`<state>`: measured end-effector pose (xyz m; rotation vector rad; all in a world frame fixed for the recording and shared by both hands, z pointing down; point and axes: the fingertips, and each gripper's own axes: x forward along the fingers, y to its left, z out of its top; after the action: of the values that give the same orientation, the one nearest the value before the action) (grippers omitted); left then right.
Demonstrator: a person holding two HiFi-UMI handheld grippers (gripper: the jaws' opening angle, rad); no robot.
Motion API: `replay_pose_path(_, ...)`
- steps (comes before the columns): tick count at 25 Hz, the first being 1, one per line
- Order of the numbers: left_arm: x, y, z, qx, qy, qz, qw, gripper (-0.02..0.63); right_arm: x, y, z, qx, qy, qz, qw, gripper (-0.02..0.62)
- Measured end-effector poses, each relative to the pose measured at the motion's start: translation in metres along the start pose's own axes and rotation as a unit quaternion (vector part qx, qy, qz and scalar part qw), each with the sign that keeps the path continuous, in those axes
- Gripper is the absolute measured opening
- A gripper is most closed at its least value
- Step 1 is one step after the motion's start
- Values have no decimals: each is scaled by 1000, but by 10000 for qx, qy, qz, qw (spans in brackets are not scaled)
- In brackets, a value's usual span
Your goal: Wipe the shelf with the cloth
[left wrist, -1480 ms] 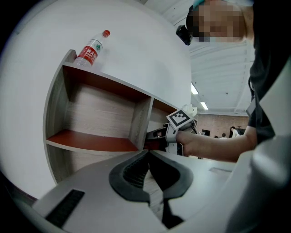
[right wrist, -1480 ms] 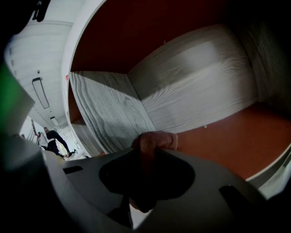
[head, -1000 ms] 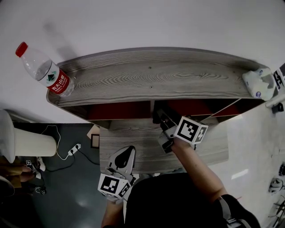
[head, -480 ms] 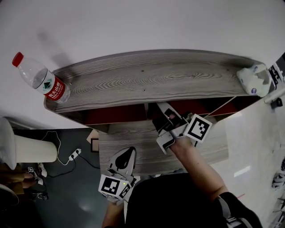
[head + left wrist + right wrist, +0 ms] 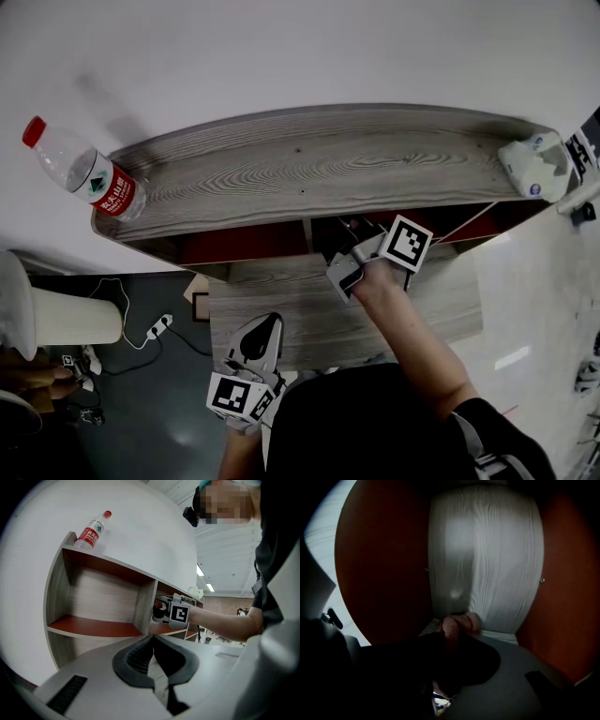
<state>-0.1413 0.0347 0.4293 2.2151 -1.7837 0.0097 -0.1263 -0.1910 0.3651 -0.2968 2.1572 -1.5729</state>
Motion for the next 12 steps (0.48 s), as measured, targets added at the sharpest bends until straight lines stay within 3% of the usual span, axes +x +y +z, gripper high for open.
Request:
replay_pose_path(6,2,2,-2,-33,3,-7,10000,8,-16,-32,-19,198,231,-643,9975,75)
replay_pose_path(12,12,-3,-3,-20,29,-158,9999,8,-40,-46,-39,107,476,-923,9945,75)
